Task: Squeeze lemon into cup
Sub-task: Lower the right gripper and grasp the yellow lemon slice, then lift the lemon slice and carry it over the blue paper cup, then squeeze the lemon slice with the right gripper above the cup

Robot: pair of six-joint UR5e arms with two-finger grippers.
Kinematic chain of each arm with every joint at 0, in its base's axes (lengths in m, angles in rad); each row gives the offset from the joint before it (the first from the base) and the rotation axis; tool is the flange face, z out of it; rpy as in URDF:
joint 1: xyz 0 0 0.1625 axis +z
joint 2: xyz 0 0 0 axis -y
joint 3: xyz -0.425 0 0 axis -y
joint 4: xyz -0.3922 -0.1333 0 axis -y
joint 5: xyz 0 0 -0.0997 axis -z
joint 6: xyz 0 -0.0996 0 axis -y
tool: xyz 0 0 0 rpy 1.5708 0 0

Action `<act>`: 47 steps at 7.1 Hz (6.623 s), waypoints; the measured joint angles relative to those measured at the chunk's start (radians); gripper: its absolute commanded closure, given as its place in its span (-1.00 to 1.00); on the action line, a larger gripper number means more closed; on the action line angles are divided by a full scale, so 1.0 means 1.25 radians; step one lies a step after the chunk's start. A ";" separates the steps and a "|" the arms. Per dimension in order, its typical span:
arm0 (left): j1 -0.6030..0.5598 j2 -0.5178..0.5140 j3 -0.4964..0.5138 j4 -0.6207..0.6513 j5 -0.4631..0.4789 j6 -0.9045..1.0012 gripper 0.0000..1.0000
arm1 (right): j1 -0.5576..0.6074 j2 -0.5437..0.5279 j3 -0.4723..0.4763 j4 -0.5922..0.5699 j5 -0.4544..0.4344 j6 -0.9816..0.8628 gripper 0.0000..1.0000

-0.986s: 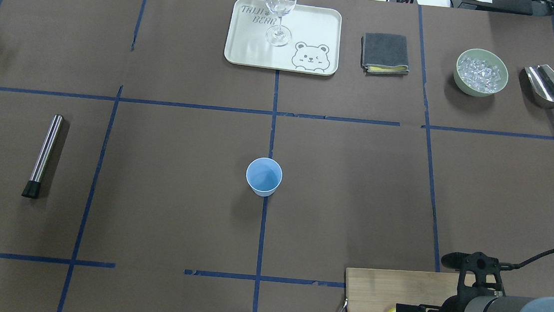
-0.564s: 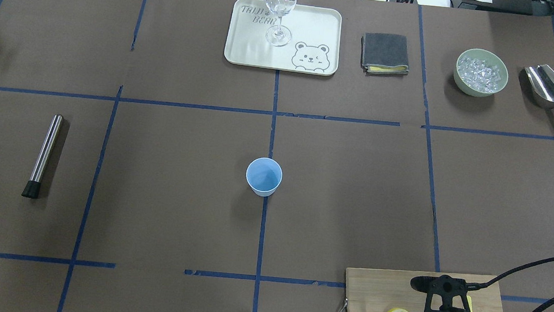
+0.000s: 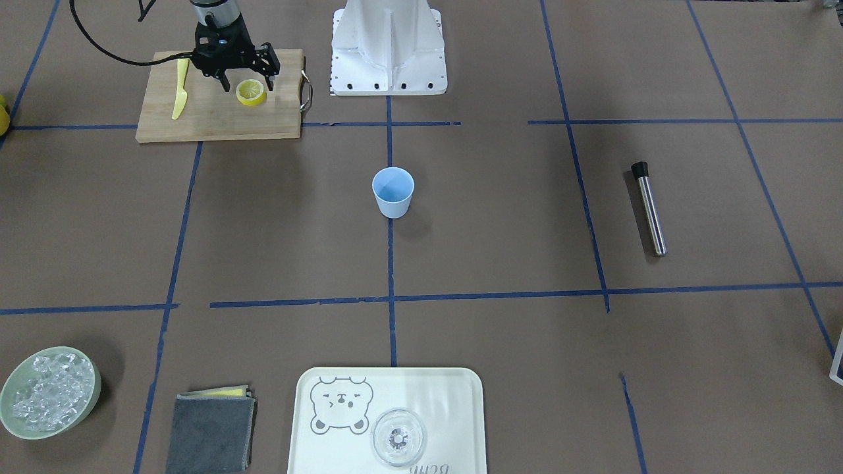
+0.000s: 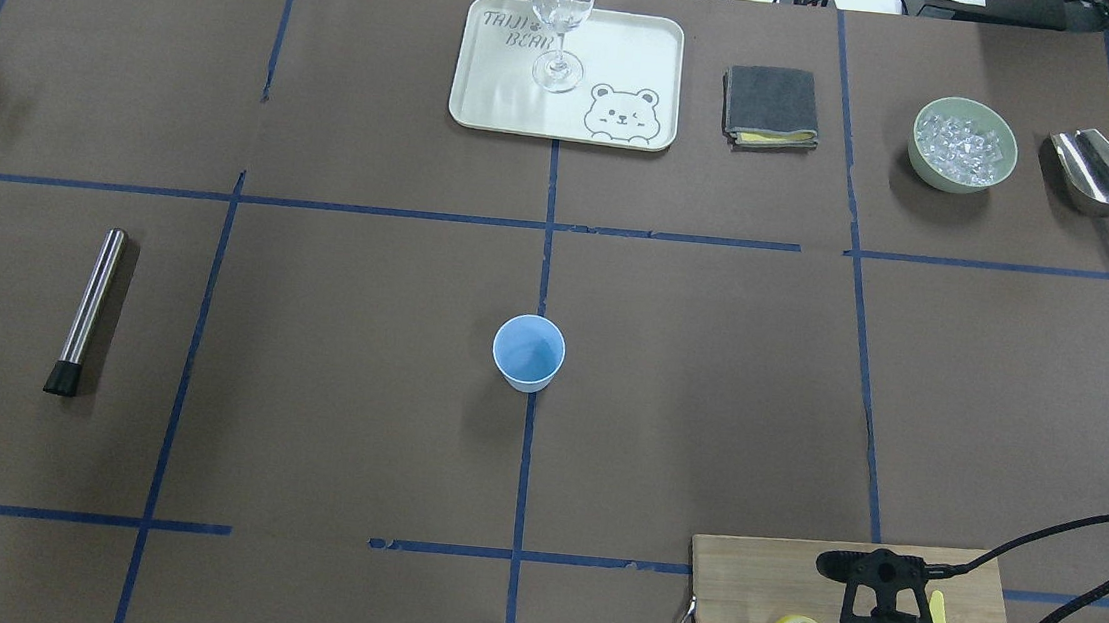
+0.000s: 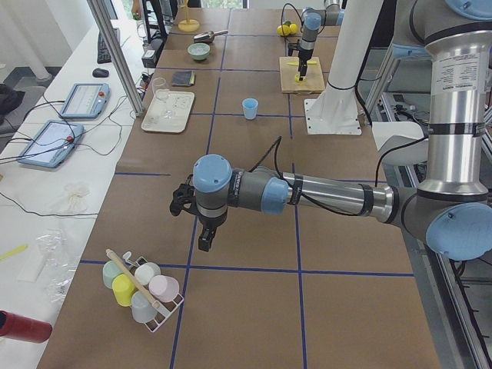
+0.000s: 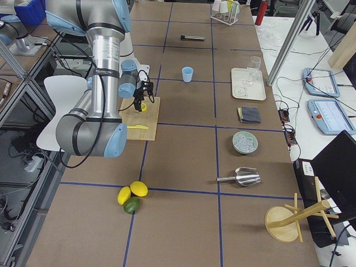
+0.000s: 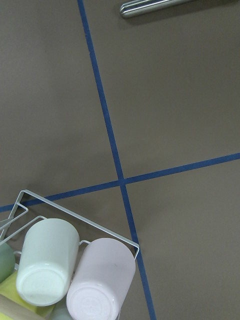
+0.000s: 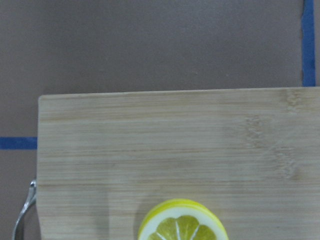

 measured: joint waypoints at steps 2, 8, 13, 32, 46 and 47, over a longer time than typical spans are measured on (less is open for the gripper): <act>0.000 0.000 0.000 0.000 0.000 0.000 -1.00 | -0.001 0.005 -0.012 -0.007 0.000 0.000 -0.64; 0.000 0.002 0.002 -0.001 0.000 0.001 -1.00 | 0.019 0.000 -0.004 -0.007 0.002 0.001 -0.28; -0.001 0.006 0.001 -0.001 0.000 0.001 -1.00 | 0.028 -0.014 0.023 -0.008 0.004 0.001 -0.28; -0.002 0.048 -0.022 -0.002 0.000 0.002 -1.00 | 0.347 0.763 -0.391 -0.305 0.134 -0.003 -0.33; -0.003 0.049 -0.025 -0.002 0.000 0.002 -1.00 | 0.361 0.757 -0.419 -0.277 0.184 0.001 -0.62; -0.003 0.049 -0.025 -0.002 0.000 0.002 -1.00 | 0.361 0.758 -0.423 -0.277 0.183 -0.001 -0.72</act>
